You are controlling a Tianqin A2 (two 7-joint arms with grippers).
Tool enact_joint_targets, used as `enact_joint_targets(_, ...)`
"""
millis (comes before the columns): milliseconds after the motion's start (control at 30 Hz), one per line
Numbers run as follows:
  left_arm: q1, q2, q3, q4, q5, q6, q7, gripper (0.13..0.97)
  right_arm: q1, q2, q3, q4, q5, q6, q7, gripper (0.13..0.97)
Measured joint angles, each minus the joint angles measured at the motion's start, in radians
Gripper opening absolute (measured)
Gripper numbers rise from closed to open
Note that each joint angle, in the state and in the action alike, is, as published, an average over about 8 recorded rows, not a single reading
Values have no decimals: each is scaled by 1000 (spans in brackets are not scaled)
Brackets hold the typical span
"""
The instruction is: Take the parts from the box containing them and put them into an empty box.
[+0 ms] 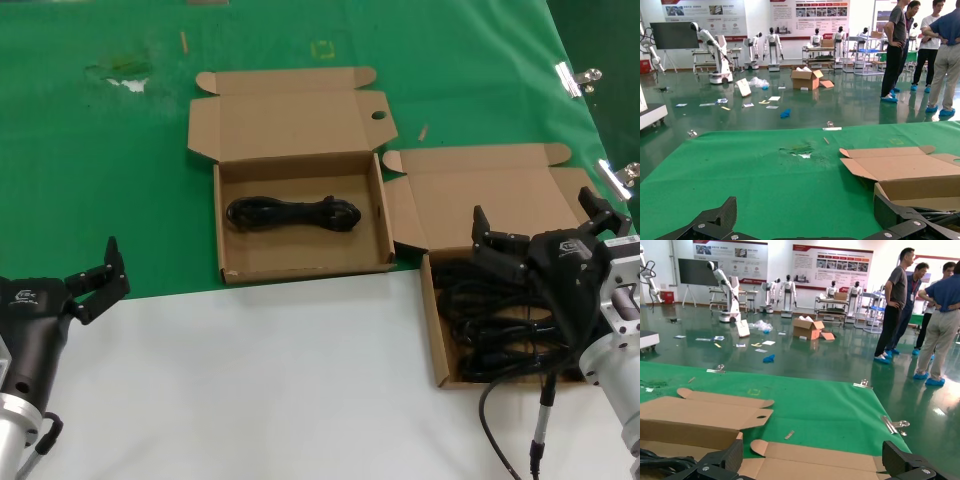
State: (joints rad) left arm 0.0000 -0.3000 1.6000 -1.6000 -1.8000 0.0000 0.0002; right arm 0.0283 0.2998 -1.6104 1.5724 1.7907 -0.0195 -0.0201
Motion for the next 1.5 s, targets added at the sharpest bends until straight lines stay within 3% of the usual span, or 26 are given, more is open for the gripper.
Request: enact_joint_targets(1500,0,0,0,0,0,0,0,965,0,0,0,0,0,0,0,966)
